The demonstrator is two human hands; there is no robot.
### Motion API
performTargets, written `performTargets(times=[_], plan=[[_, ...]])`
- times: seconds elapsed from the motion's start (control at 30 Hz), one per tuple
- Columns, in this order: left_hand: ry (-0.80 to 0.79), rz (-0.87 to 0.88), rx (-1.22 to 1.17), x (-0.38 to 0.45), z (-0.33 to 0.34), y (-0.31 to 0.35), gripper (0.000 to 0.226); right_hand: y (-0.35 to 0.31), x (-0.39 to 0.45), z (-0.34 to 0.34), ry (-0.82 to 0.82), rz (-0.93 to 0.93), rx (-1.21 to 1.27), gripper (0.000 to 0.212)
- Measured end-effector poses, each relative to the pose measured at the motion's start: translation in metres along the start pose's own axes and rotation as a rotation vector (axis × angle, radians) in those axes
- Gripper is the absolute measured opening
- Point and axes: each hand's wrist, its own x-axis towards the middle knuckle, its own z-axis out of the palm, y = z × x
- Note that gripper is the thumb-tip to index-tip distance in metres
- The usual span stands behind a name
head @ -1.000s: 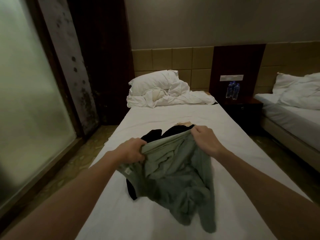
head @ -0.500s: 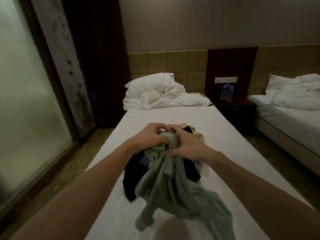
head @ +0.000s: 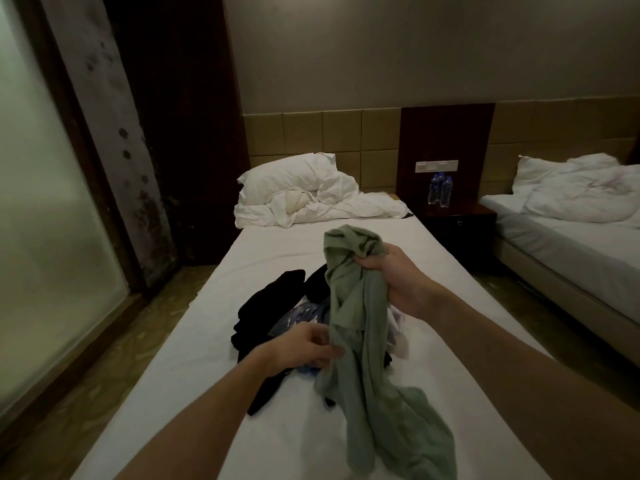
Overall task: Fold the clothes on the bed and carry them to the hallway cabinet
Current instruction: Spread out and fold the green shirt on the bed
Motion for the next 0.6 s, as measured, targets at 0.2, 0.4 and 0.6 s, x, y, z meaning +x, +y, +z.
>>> performTargets(times=[0.2, 0.4, 0.6], plan=[[0.031, 0.001, -0.110, -0.007, -0.026, 0.003, 0.037, -0.004, -0.007, -0.034, -0.021, 0.033, 0.180, 0.033], [-0.039, -0.133, -0.219, -0.014, -0.024, 0.001, 0.030, 0.005, -0.017, -0.037, -0.176, 0.140, 0.186, 0.049], [0.378, 0.077, -0.016, -0.017, -0.035, 0.004, 0.025, 0.007, -0.013, -0.040, -0.053, 0.147, -0.805, 0.052]])
